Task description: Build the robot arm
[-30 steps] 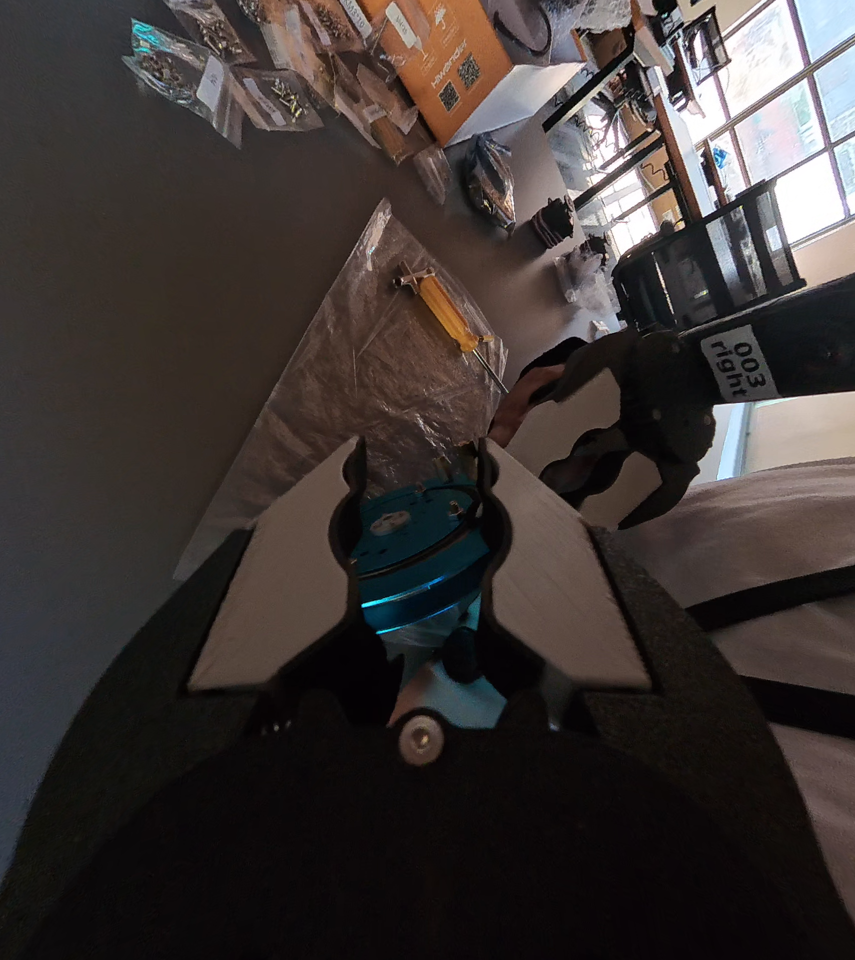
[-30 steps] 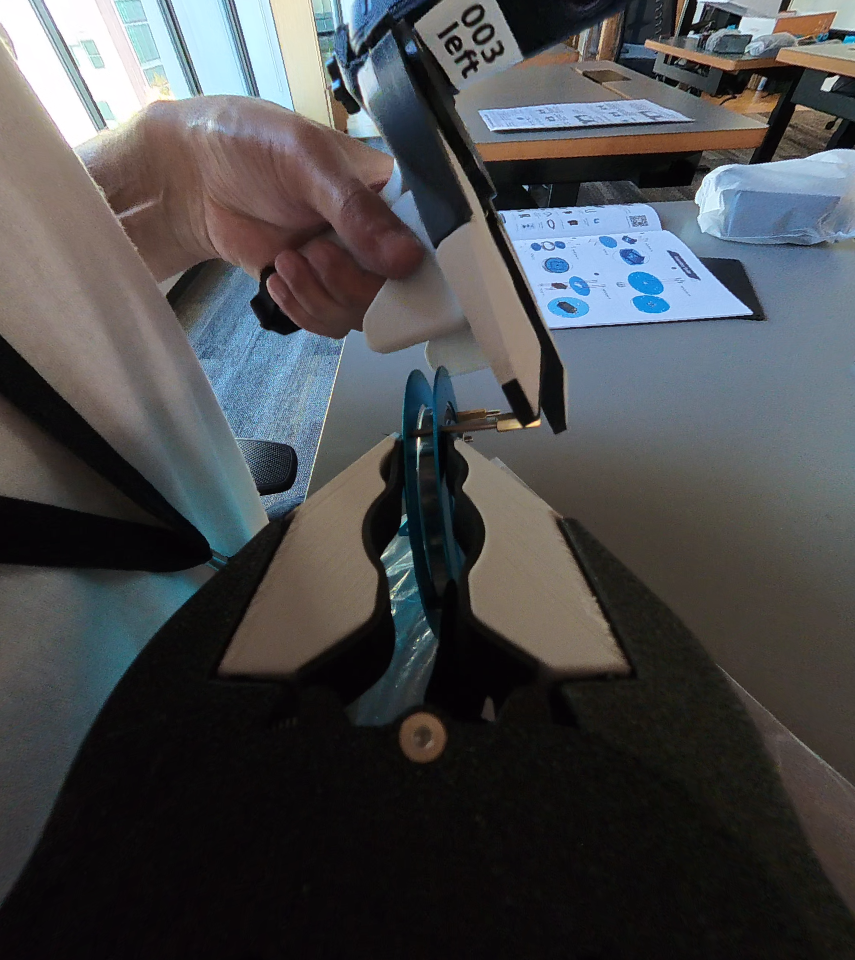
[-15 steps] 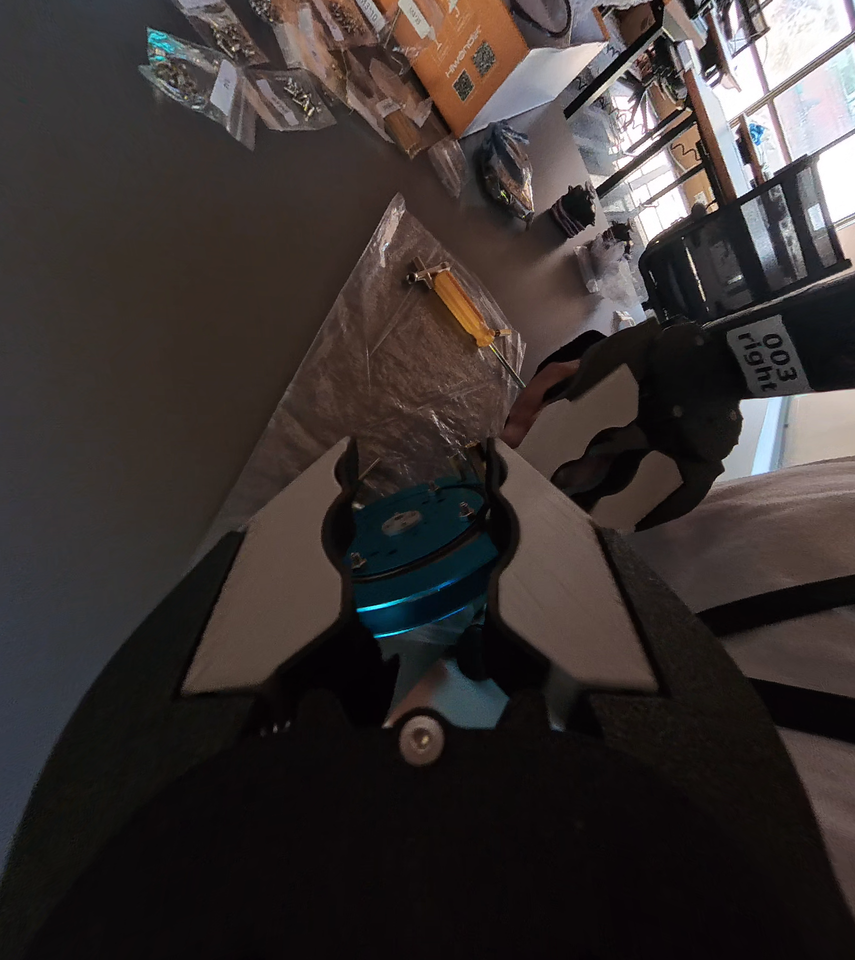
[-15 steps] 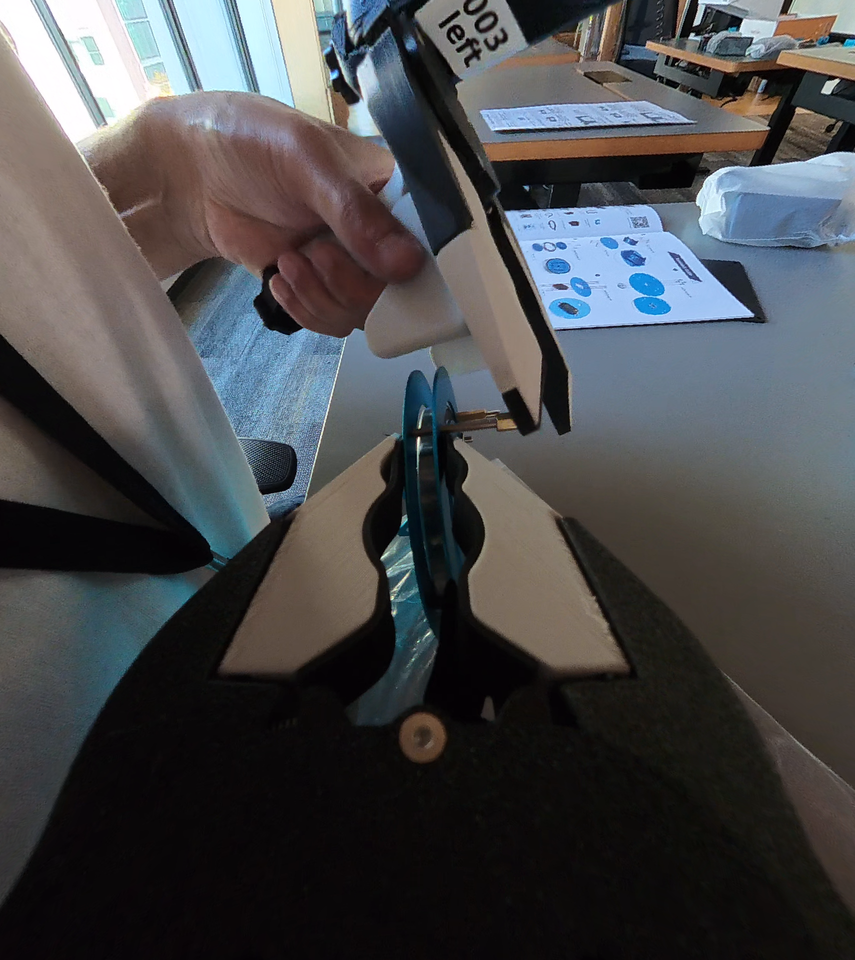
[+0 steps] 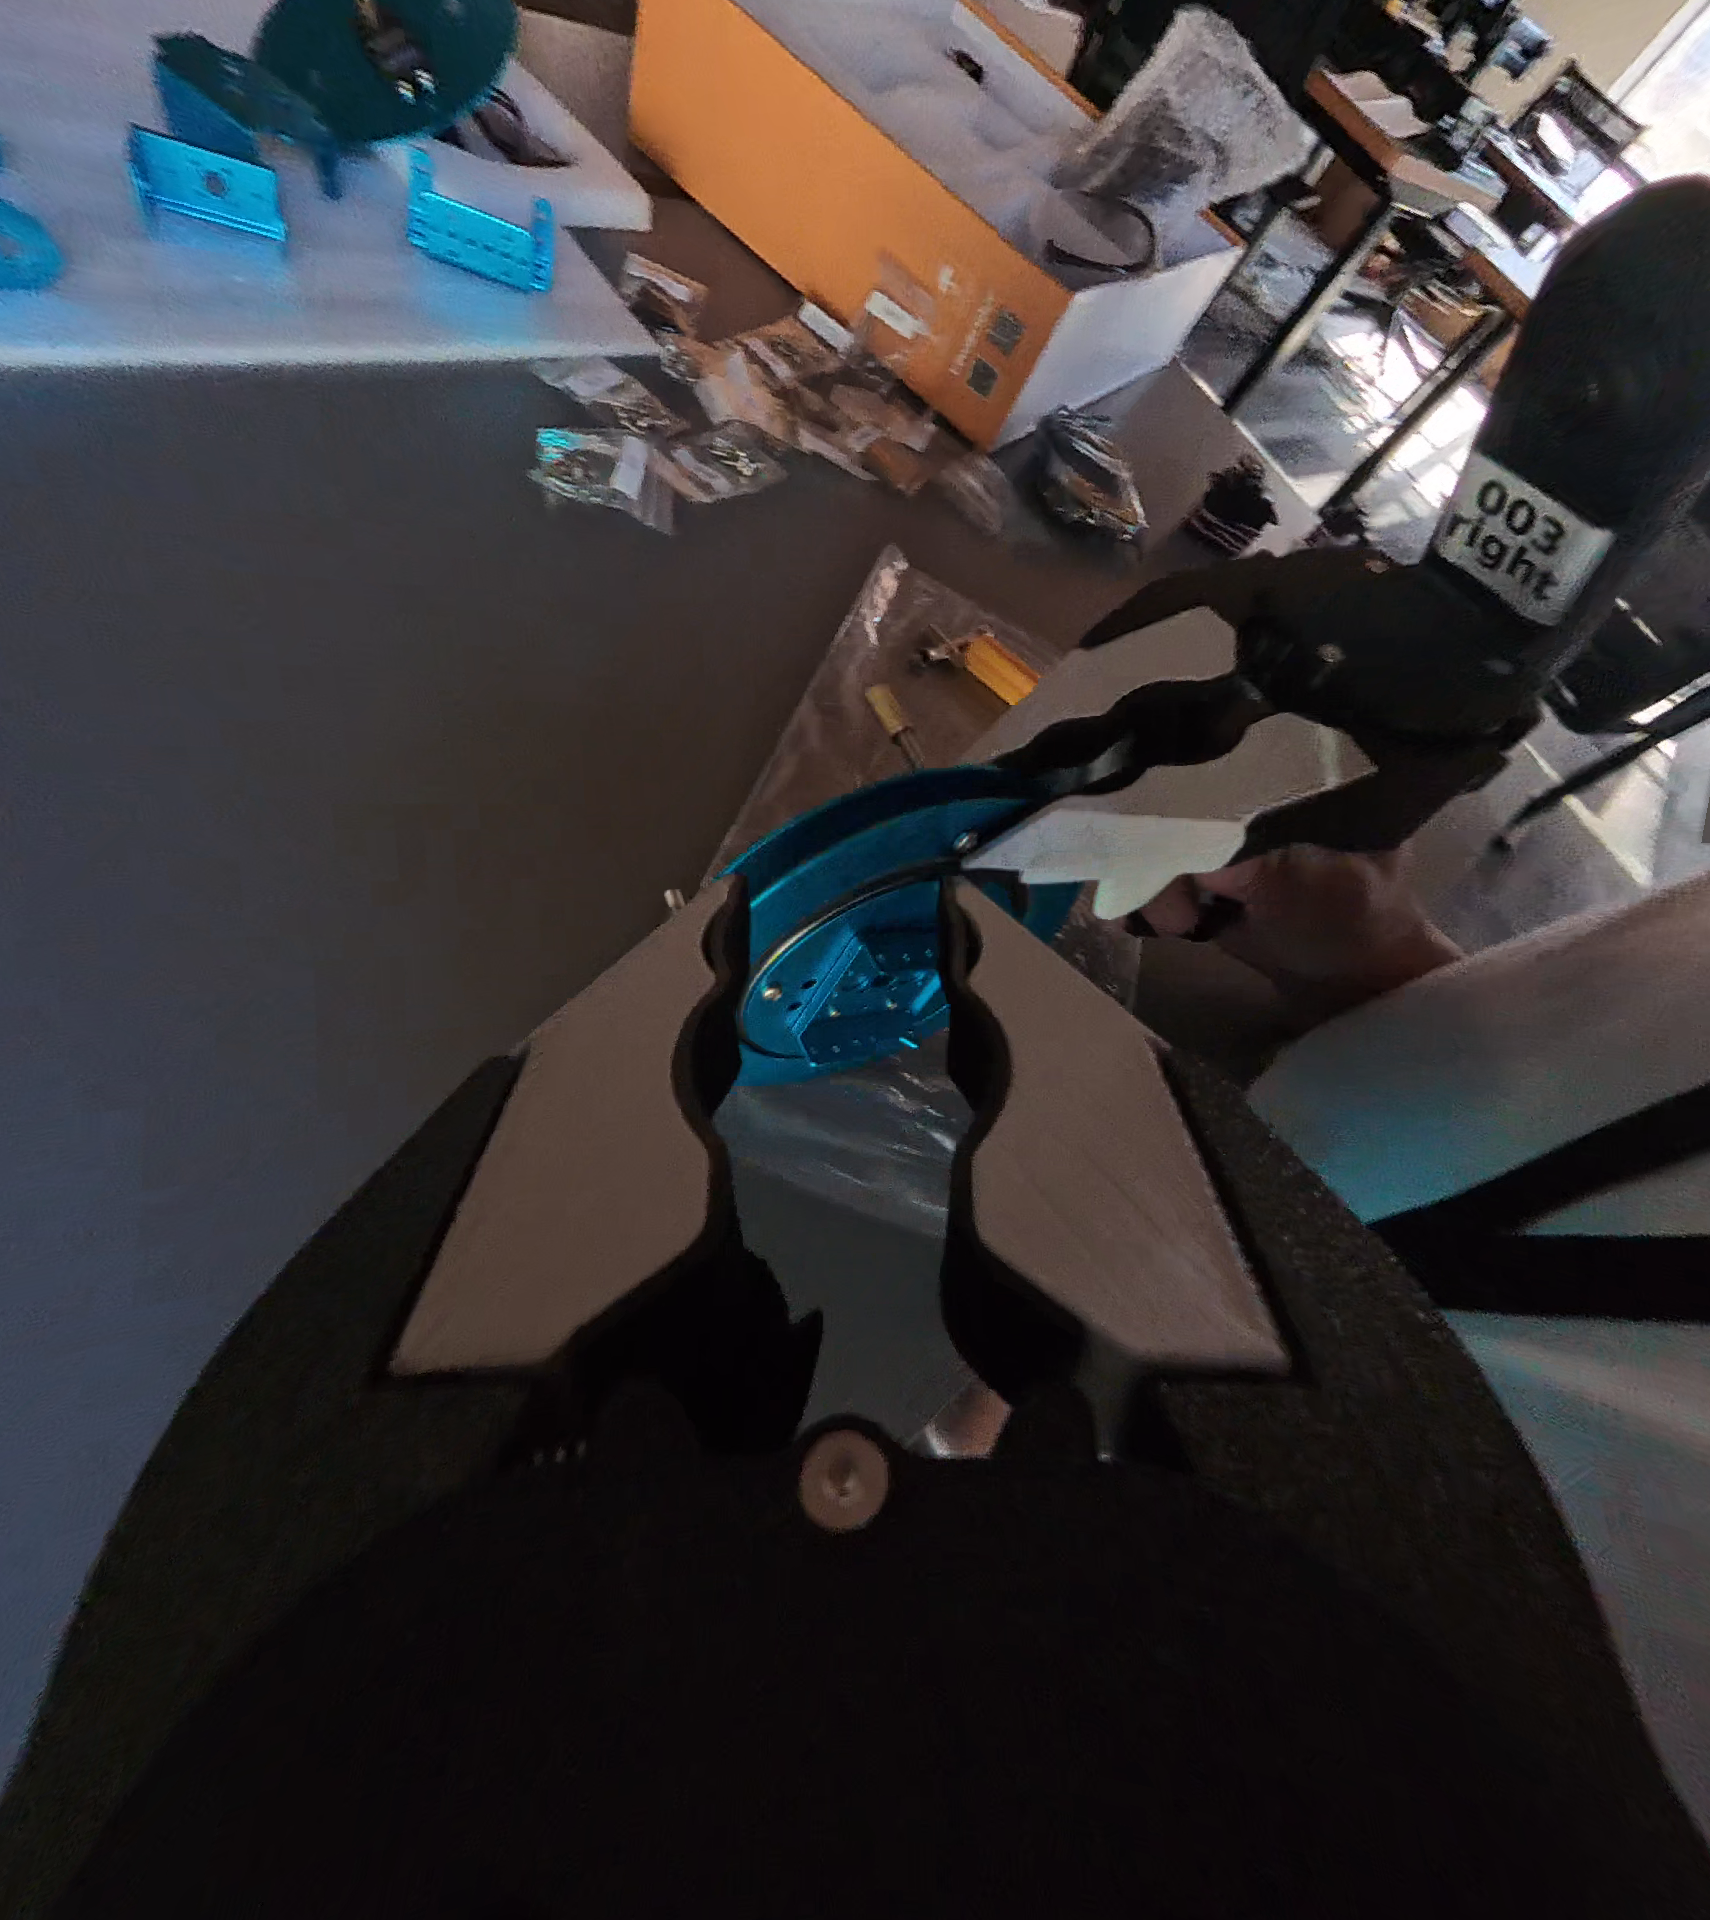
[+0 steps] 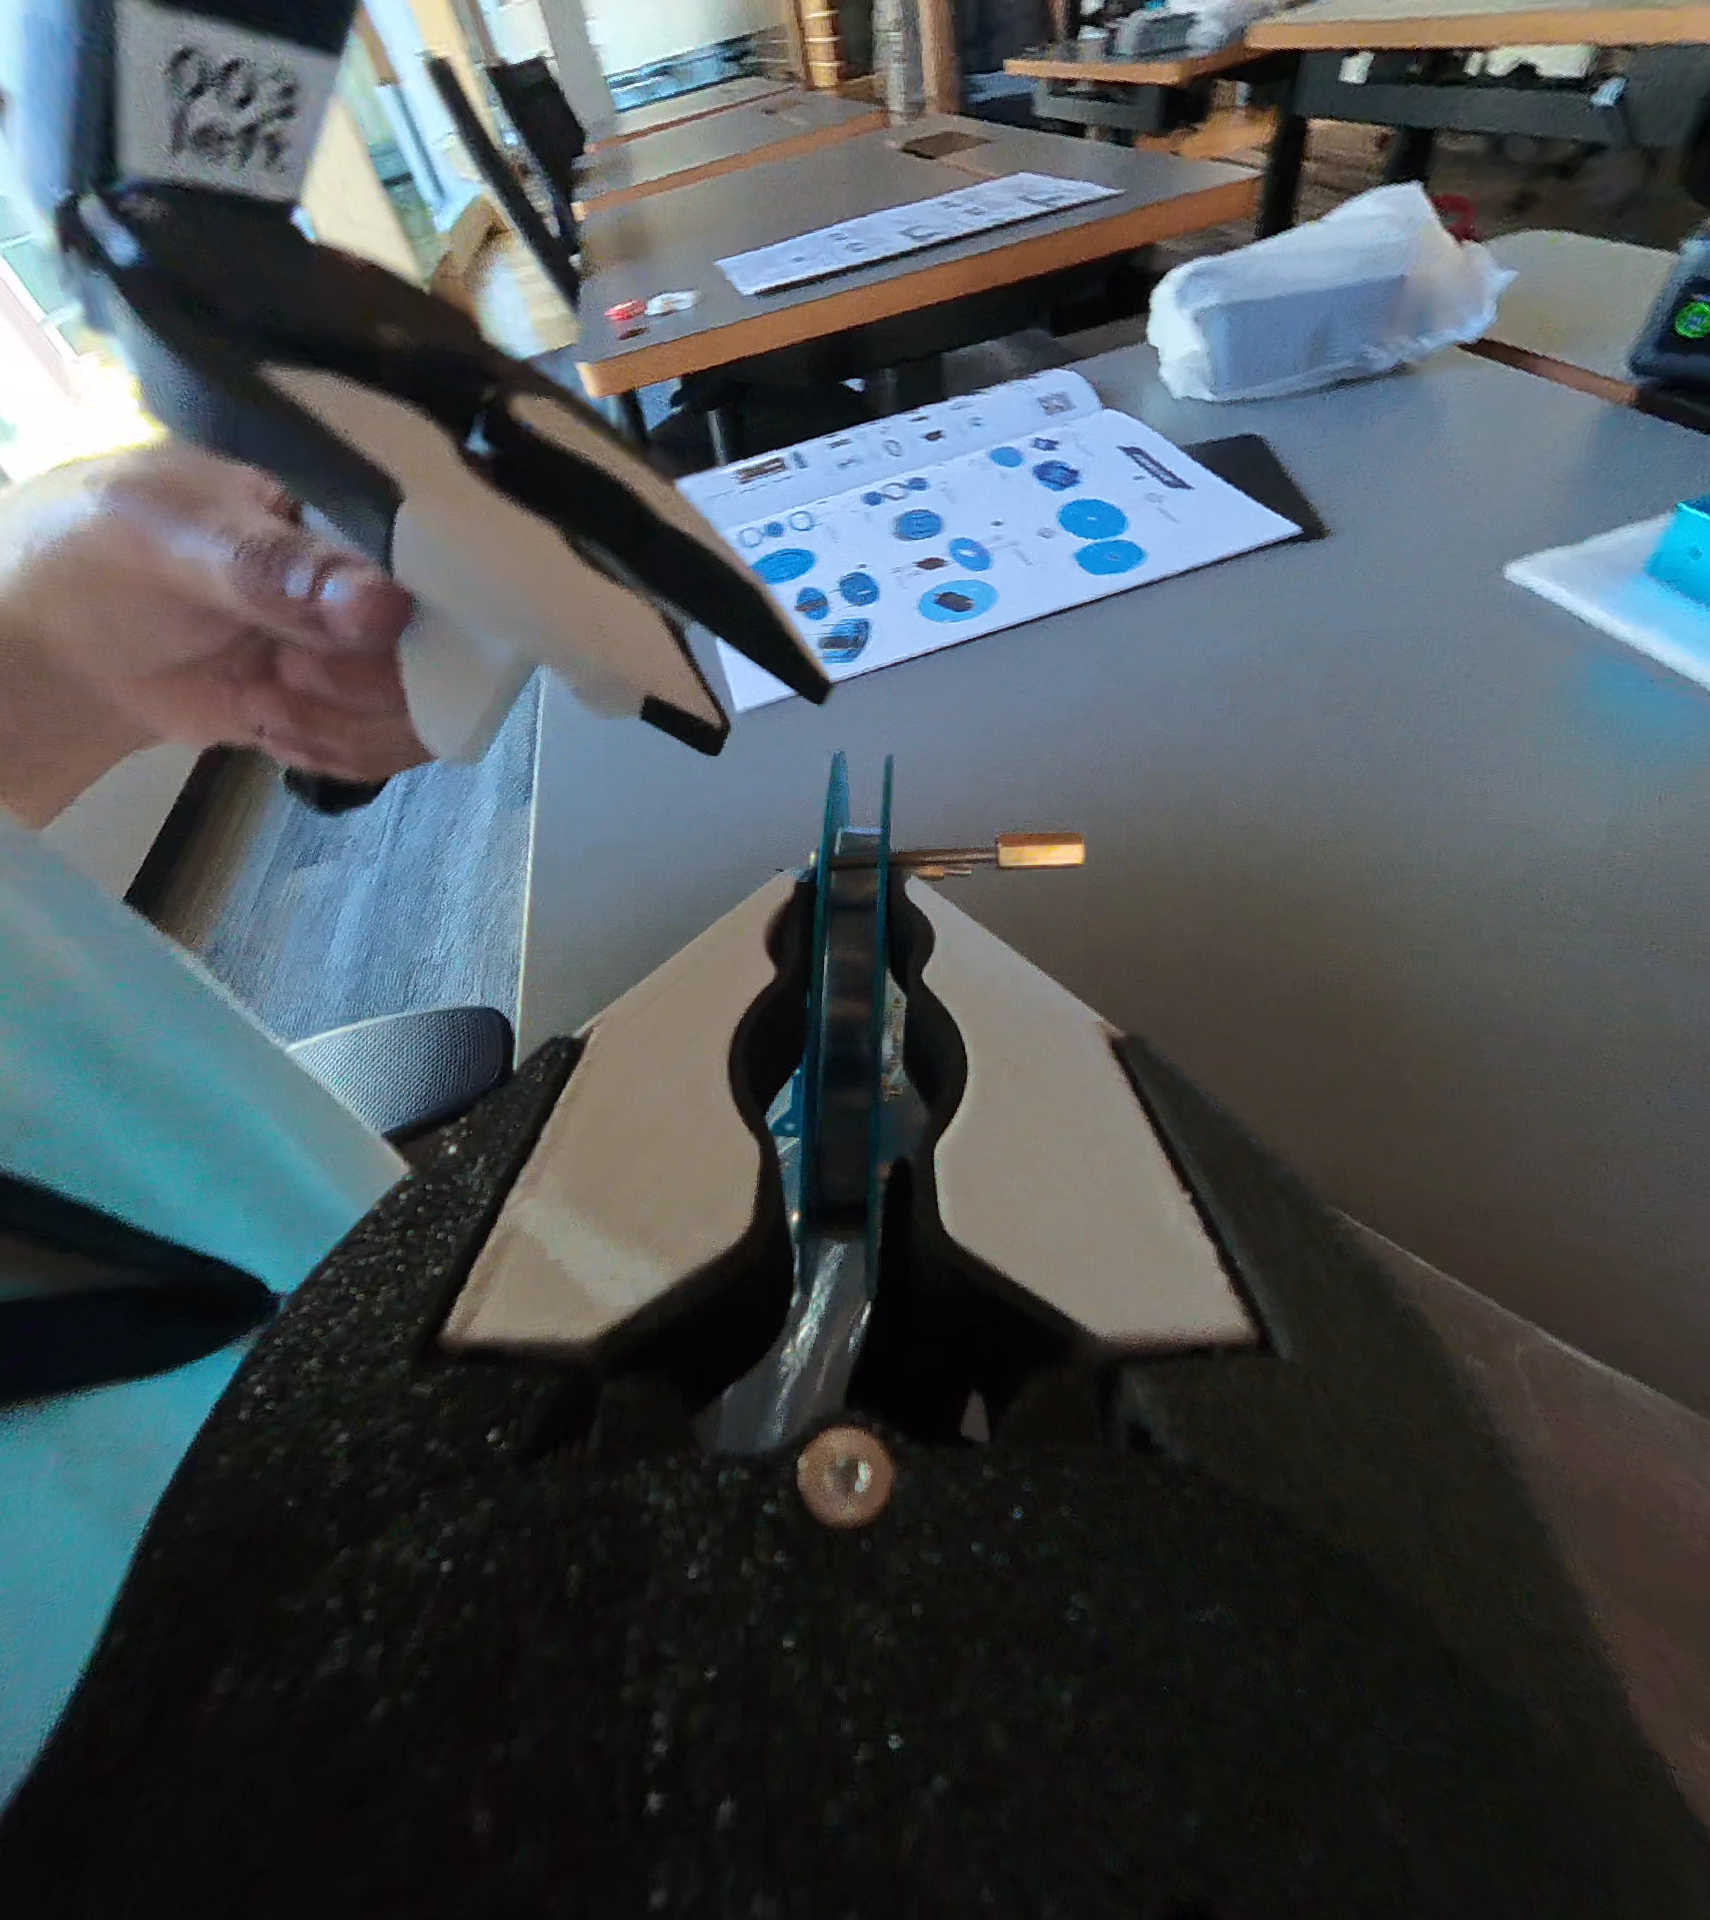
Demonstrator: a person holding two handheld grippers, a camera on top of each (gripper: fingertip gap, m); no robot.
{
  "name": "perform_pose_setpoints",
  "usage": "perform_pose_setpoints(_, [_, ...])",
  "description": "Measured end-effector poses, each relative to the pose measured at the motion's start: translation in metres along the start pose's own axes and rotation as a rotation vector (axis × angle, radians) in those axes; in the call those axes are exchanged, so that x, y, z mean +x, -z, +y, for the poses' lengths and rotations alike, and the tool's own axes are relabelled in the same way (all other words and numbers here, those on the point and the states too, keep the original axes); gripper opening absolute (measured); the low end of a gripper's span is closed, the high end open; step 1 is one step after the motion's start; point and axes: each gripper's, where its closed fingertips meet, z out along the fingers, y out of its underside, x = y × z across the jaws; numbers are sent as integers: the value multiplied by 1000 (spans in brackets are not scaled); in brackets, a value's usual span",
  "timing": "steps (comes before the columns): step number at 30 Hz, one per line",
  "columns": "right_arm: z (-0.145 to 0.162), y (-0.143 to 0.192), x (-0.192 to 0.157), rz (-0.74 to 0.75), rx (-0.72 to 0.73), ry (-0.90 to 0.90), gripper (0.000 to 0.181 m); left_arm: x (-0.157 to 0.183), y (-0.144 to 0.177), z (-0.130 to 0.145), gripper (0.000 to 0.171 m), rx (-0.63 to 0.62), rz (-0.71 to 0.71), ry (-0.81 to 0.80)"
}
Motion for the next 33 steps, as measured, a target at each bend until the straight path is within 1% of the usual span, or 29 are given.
perform_pose_setpoints(1, [0, -1, 3, 21, 0, -34, 12, -2, 1, 1, 35, 34, -26, 6])
perform_pose_setpoints(2, [0, -1, 3, 30, 2, -66, 12, 2, 1, 3, 33, 68, -20, 19])
perform_pose_setpoints(3, [0, -1, 2, 30, 5, -91, 13, 8, -1, 6, 27, 91, 7, 44])
perform_pose_setpoints(4, [0, -1, 0, 27, 9, -110, 12, 12, -4, 9, 24, 107, 25, 78])
perform_pose_setpoints(7, [0, -1, -9, 11, 8, -126, 13, 11, -10, 12, 24, 192, 53, 161])
perform_pose_setpoints(8, [0, -1, -13, -5, 7, -119, 17, 8, -10, 11, 20, 223, 55, 180])
perform_pose_setpoints(10, [1, -1, -29, -75, -11, -111, 28, 6, -10, 11, 21, 257, 74, 211])
perform_pose_setpoints(11, [2, 0, -34, -87, -20, -105, 30, 3, -9, 10, 22, 270, 65, 213])
perform_pose_setpoints(15, [3, -3, -41, -71, -51, -57, 32, 0, -5, 11, 21, 296, 11, 173])
perform_pose_setpoints(17, [1, -6, -40, -65, -47, -82, 32, 0, -3, 10, 13, 317, -22, 139])
perform_pose_setpoints(19, [-1, -9, -41, -75, -35, -143, 31, 1, 1, 11, 13, 339, -50, 122])
perform_pose_setpoints(21, [-2, -11, -43, -99, -24, -189, 33, 5, 6, 13, 12, 360, -39, 147])
perform_pose_setpoints(25, [-4, -8, -50, -166, -4, -230, 47, 9, 9, 12, 12, 384, -14, 182])
perform_pose_setpoints(27, [-4, -7, -50, -179, 2, -249, 45, 10, 8, 11, 12, 377, -3, 190])
perform_pose_setpoints(29, [-3, -6, -45, -164, 9, -268, 37, 15, 8, 9, 13, 377, 23, 186])
perform_pose_setpoints(31, [-5, -5, -47, -184, 21, -283, 43, 25, 10, 4, 25, 385, 76, 192])
perform_pose_setpoints(32, [-7, -5, -50, -206, 30, -292, 47, 29, 10, 2, 25, 386, 95, 196])
perform_pose_setpoints(33, [-9, -4, -54, -228, 41, -299, 55, 29, 9, 2, 29, 382, 84, 191])
